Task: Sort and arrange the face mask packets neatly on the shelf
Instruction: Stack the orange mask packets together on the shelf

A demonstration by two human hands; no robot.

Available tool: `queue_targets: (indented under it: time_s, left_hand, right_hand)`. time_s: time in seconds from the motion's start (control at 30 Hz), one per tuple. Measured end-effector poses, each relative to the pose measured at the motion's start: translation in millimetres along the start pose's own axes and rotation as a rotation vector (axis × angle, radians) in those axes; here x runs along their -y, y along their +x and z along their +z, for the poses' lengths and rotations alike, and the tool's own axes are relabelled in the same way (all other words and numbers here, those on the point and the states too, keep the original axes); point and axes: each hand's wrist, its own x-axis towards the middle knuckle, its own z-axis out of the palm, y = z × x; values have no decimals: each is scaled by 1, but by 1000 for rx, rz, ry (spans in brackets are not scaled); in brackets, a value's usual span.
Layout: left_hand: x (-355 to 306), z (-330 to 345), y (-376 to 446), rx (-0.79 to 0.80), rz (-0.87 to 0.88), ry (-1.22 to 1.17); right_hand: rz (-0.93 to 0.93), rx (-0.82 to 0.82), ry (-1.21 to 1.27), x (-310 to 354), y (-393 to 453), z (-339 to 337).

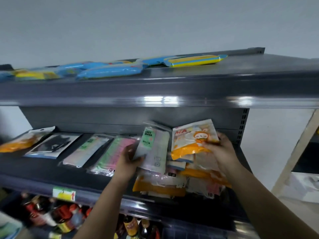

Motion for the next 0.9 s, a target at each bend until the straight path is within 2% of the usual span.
queue_targets:
  time_s: [0.17, 0.27, 0.5, 0.7, 0.9]
  left_hand:
    - [-1, -42, -14, -81, -7, -147]
    - [-4, -71, -22, -115, 18, -179]
    - [-4, -152, -29, -239, 31, -278]
    - [4, -228, -10, -211, 5, -228]
    - [7, -278, 26, -148, -74, -297]
  right_hand:
    - [-96, 34, 142, 11, -21, 35]
    - [-52, 90, 304, 13, -34, 65]
    - [57, 178, 466, 7, -57, 154]
    - [127, 198, 546, -2, -72, 236]
    - [99, 97, 560, -6, -82, 304]
